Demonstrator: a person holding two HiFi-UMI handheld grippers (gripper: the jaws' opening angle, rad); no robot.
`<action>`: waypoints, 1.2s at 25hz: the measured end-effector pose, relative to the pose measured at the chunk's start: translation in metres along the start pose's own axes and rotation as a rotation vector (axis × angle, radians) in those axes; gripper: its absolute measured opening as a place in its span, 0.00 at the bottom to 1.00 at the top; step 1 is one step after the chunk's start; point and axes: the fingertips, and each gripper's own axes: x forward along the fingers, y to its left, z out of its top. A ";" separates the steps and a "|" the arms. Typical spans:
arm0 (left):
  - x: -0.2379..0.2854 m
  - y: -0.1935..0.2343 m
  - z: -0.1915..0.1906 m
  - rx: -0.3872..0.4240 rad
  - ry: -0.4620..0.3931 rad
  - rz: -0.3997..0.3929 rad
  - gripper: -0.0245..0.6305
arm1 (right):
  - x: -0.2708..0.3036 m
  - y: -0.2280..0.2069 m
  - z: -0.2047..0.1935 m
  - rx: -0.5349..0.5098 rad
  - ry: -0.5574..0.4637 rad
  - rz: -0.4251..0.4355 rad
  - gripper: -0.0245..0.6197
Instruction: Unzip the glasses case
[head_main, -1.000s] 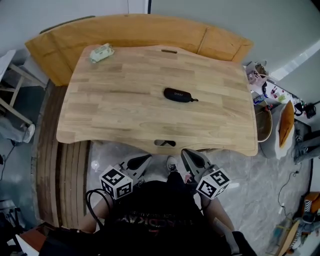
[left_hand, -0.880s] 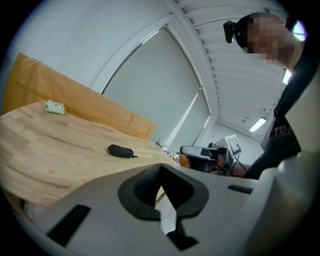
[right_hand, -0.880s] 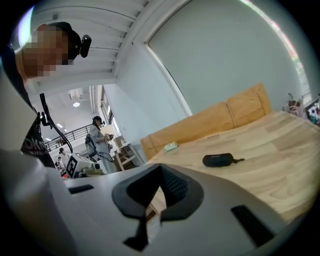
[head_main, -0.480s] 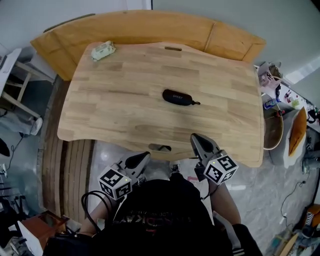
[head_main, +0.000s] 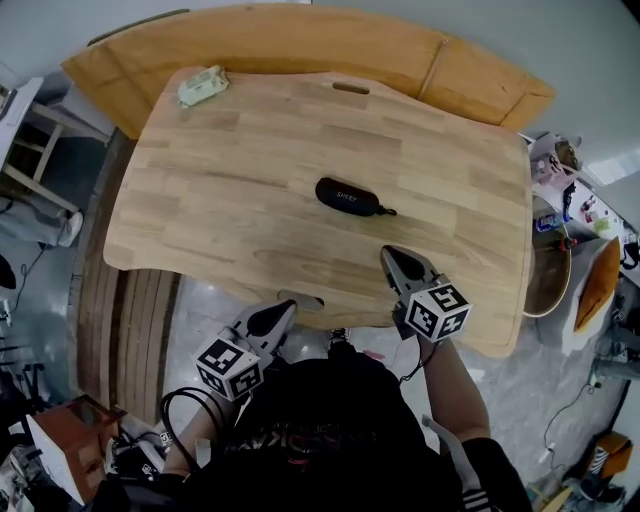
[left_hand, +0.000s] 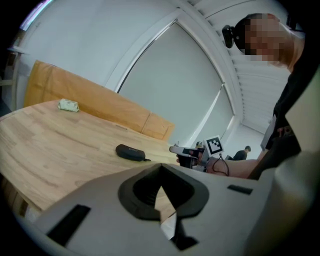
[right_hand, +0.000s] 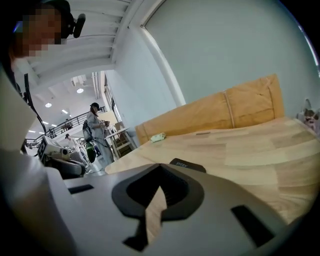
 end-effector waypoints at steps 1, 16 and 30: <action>0.004 0.000 0.001 -0.011 -0.004 0.009 0.04 | 0.005 -0.007 0.001 -0.010 0.012 0.005 0.06; 0.014 -0.007 0.004 -0.053 -0.010 0.142 0.04 | 0.089 -0.076 -0.005 -0.229 0.245 0.094 0.28; 0.004 -0.006 -0.011 -0.130 -0.025 0.232 0.04 | 0.159 -0.100 -0.049 -0.602 0.588 0.181 0.53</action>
